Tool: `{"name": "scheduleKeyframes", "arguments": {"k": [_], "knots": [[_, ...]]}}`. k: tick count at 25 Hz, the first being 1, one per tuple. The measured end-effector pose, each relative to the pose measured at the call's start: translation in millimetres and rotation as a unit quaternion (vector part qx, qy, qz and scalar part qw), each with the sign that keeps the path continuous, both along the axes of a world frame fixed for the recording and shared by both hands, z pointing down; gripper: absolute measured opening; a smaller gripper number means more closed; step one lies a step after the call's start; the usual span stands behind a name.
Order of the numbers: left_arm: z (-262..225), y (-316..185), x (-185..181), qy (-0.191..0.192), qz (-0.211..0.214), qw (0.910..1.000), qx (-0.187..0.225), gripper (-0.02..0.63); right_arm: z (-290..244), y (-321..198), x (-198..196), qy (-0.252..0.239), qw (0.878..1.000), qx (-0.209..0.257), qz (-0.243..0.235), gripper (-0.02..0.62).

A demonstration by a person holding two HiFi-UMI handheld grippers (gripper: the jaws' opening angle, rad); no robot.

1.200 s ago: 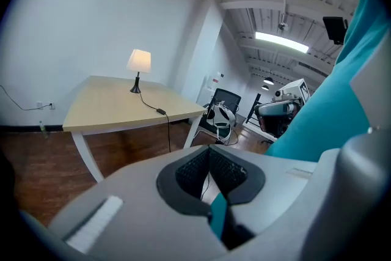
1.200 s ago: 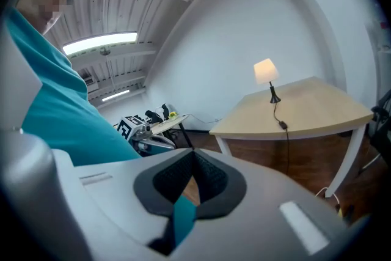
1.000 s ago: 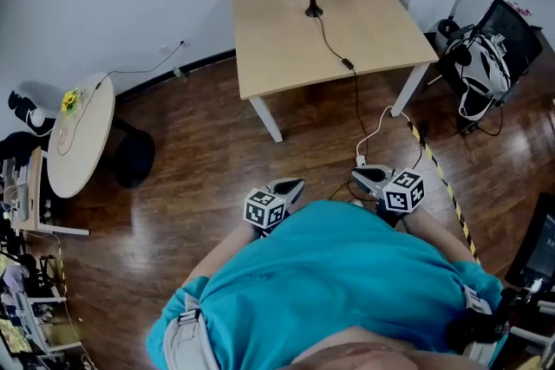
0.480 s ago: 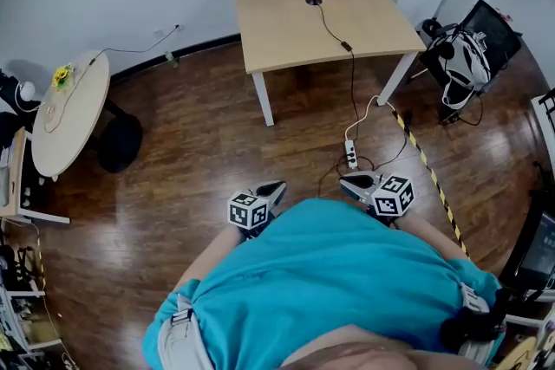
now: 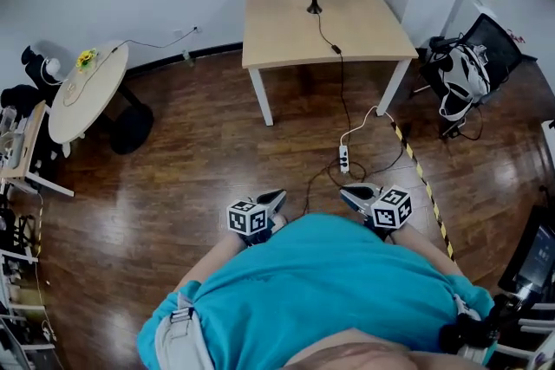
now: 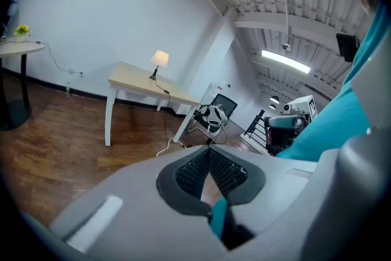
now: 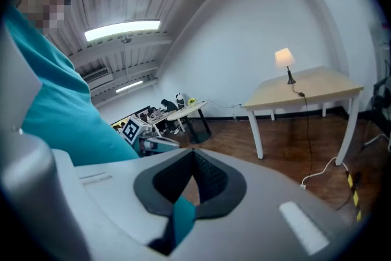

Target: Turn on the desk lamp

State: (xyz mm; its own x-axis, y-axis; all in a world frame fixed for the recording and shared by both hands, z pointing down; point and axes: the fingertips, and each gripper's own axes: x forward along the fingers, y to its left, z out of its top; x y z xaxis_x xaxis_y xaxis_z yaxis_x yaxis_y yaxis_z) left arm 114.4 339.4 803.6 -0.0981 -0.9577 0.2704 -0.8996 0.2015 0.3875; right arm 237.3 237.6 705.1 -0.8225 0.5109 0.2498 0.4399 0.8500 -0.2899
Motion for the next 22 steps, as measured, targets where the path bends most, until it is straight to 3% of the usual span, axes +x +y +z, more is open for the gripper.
{"name": "scheduleKeyframes", "arguments": {"k": [4,7,11,16,22], "knots": [[15.6,-40.1,98.7,-0.049,0.029,0.9976,-0.039,0.000,27.0,-45.7,73.5,0.002,1.000,-0.025,-0.007,0.002],[4.1,-27.3,125.5,-0.072,0.012,0.9966,-0.039,0.000,41.7,-35.9,102.8,-0.001,0.999,-0.039,-0.029,0.002],[10.2,-6.1,155.3,-0.083,-0.012,0.9961,-0.026,0.000,43.8,-10.9,128.0,-0.027,0.998,-0.021,-0.052,0.002],[5.6,67.5,201.6,-0.123,-0.001,0.9924,0.010,0.000,42.4,66.0,176.2,-0.045,0.998,0.003,-0.047,0.002],[13.9,223.0,248.3,-0.087,0.016,0.9927,0.082,0.000,68.1,241.4,224.1,-0.037,0.998,0.015,-0.041,0.002]]}}
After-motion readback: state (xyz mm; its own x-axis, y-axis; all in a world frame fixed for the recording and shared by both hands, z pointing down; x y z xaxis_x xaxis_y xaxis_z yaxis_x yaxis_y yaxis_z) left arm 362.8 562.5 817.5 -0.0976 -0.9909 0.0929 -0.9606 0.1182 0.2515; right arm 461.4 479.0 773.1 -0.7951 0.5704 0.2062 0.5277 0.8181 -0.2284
